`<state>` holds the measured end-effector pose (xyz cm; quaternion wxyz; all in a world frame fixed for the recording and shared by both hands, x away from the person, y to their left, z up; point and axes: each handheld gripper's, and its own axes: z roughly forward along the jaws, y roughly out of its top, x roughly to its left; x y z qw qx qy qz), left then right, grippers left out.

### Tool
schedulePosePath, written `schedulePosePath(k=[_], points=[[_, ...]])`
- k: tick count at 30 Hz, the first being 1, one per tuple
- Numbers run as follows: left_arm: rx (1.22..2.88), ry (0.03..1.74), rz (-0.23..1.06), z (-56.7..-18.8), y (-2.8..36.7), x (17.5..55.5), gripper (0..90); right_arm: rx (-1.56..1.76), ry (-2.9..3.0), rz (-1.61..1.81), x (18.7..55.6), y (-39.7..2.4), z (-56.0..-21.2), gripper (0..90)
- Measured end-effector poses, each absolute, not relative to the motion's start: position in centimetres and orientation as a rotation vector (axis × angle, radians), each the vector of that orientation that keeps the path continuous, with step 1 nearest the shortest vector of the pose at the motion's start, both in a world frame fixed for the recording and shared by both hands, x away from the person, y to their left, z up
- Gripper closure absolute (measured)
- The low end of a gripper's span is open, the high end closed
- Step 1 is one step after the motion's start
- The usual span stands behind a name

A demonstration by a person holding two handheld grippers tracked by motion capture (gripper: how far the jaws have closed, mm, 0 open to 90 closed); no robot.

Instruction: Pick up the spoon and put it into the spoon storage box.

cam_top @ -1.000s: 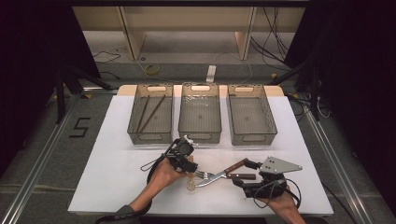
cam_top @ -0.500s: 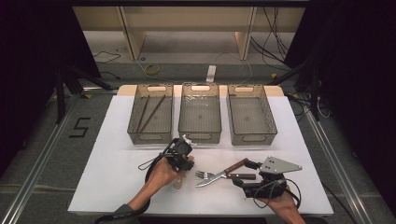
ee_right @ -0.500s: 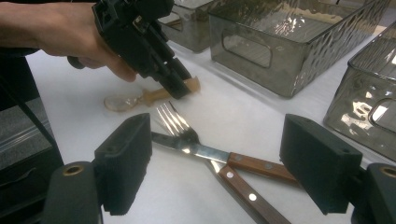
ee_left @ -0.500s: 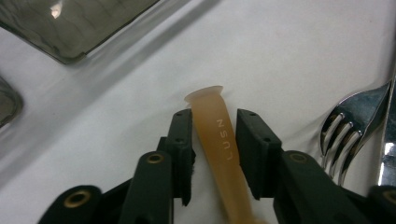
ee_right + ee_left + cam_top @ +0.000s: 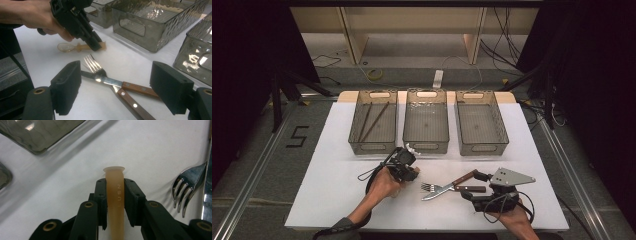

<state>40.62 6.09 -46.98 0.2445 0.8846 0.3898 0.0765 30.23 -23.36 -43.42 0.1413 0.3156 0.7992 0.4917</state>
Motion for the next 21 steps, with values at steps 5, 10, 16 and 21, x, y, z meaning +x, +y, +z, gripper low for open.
schedulePosePath(k=[5, 10, 16, 21], points=[[2.405, 1.055, 0.220, -46.6, 6.5, 40.7, 73.3, 0.912, 2.308, 1.420, 30.2, -23.4, -43.4, 26.0], [2.362, 1.040, 0.227, -45.4, 7.0, 40.7, 73.4, 0.914, 2.308, 1.417, 30.2, -23.4, -43.4, 26.0], [2.328, 1.022, 0.238, -44.2, 7.6, 40.7, 73.4, 0.913, 2.307, 1.421, 30.2, -23.4, -43.4, 26.0], [2.301, 1.015, 0.227, -43.4, 7.9, 40.7, 73.4, 0.911, 2.303, 1.423, 30.2, -23.5, -43.3, 26.0]])
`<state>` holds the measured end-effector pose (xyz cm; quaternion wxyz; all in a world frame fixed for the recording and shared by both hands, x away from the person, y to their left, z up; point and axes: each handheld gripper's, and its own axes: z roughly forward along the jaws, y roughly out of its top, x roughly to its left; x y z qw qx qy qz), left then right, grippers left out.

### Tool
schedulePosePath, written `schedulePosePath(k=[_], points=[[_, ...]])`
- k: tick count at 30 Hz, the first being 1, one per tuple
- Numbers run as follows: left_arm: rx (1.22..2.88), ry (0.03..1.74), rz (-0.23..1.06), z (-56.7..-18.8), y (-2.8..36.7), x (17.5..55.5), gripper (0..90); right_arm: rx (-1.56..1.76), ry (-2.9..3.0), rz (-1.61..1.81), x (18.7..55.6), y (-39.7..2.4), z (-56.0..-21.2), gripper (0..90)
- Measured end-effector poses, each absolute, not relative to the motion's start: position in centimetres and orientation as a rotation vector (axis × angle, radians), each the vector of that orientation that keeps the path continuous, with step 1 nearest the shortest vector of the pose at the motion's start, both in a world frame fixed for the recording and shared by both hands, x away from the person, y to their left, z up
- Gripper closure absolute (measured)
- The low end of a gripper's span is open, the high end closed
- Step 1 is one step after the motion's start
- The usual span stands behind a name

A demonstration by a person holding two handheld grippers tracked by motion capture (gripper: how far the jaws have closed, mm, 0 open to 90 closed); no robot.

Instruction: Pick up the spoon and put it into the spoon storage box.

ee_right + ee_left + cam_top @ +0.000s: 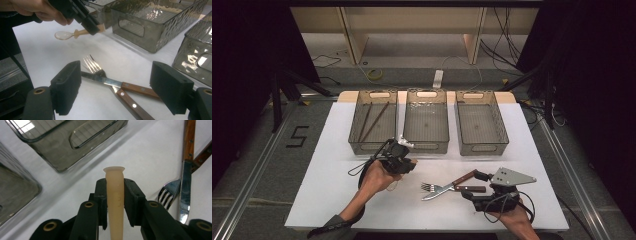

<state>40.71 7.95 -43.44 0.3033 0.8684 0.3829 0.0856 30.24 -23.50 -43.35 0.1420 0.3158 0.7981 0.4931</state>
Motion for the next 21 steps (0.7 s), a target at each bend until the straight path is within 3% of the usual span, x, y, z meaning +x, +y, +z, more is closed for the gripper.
schedulePosePath(k=[3, 21], points=[[2.283, 1.000, 0.198, -42.7, 8.1, 40.9, 73.3, 0.912, 2.303, 1.424, 30.2, -23.5, -43.3, 26.0], [2.151, 0.997, 0.304, -37.1, 8.8, 44.7, 73.3, 0.935, 2.295, 1.431, 30.3, -23.7, -43.5, 25.9]])
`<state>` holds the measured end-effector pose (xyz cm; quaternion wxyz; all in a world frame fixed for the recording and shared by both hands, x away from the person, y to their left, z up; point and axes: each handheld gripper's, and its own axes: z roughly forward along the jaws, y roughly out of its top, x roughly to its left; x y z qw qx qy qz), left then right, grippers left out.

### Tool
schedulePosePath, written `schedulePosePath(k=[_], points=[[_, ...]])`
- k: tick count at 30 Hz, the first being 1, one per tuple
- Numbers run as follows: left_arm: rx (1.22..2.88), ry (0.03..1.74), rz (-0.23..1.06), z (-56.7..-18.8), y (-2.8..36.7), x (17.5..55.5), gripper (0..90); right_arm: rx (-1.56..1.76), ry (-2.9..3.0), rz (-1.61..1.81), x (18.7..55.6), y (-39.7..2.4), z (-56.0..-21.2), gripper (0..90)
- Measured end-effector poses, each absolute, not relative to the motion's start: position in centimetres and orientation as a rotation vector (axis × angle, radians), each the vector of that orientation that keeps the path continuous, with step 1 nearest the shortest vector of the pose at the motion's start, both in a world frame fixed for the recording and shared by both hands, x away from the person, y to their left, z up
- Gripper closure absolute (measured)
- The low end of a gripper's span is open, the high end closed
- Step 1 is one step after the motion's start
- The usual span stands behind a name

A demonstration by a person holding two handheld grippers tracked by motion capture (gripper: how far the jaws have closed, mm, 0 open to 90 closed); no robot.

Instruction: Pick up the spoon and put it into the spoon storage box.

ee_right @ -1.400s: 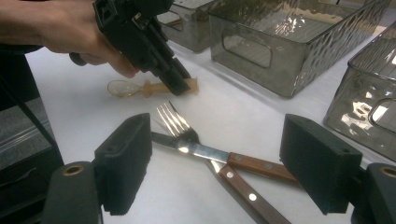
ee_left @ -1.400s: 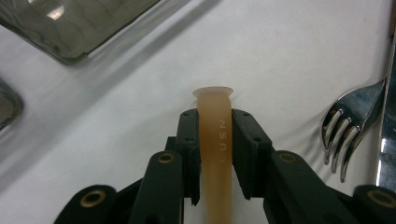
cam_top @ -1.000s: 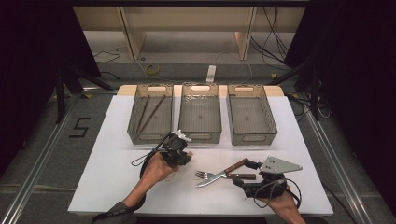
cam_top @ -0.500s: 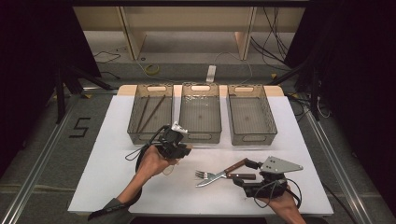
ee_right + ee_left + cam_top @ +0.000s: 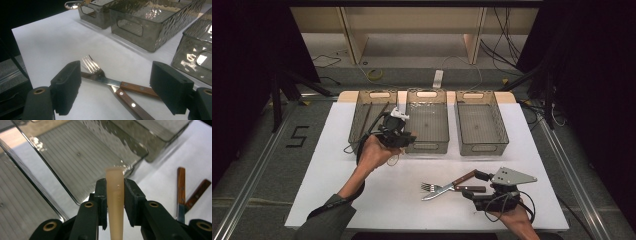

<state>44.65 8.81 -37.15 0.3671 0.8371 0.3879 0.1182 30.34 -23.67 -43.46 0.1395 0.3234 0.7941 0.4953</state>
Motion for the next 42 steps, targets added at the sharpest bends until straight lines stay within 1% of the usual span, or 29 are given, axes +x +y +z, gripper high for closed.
schedulePosePath(k=[6, 13, 19, 27, 34, 39, 42], points=[[2.110, 1.010, 0.322, -35.9, 8.9, 46.0, 73.2, 0.934, 2.299, 1.432, 30.4, -23.7, -43.5, 25.9], [2.068, 1.032, 0.337, -35.7, 8.7, 47.2, 73.1, 0.933, 2.294, 1.436, 30.3, -23.7, -43.4, 25.9], [2.032, 1.054, 0.322, -35.6, 8.4, 48.5, 73.1, 0.931, 2.296, 1.436, 30.4, -23.7, -43.4, 25.9], [2.016, 1.054, 0.354, -34.9, 7.5, 49.8, 73.0, 0.926, 2.296, 1.439, 30.4, -23.7, -43.5, 25.9], [1.999, 1.065, 0.360, -34.9, 6.7, 51.2, 72.9, 0.923, 2.302, 1.435, 30.3, -23.6, -43.4, 25.9], [1.955, 1.072, 0.337, -35.5, 6.4, 51.8, 72.8, 0.919, 2.305, 1.435, 30.3, -23.6, -43.4, 25.9], [1.962, 1.063, 0.347, -35.9, 5.9, 52.1, 72.8, 0.914, 2.305, 1.439, 30.3, -23.6, -43.4, 25.9]])
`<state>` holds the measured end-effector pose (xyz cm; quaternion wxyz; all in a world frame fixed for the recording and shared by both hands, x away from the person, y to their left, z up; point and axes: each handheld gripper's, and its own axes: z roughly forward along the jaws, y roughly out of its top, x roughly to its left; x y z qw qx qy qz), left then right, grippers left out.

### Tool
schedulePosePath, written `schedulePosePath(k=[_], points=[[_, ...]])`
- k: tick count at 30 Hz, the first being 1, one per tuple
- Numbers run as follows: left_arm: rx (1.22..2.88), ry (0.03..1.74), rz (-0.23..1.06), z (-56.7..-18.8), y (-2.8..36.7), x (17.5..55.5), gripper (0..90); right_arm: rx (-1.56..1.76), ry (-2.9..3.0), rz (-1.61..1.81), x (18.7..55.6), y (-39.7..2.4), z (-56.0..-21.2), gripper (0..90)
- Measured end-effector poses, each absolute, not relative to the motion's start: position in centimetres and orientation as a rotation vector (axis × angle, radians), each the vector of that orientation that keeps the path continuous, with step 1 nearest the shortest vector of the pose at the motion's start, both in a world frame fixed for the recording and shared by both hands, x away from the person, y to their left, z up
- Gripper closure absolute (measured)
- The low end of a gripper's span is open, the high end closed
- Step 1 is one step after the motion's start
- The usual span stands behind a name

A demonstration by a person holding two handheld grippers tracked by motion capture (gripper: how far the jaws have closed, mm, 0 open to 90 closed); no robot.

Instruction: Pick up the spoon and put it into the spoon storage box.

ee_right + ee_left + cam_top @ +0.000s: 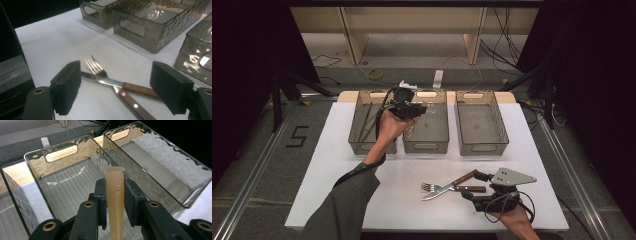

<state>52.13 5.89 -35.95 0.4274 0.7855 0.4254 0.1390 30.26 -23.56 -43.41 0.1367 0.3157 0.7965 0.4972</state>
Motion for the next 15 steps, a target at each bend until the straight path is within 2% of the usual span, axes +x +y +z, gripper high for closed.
schedulePosePath(k=[15], points=[[1.946, 1.088, 0.383, -36.47, 5.60, 53.23, 72.3, 0.907, 2.315, 1.441, 30.21, -23.43, -43.45, 25.9]])
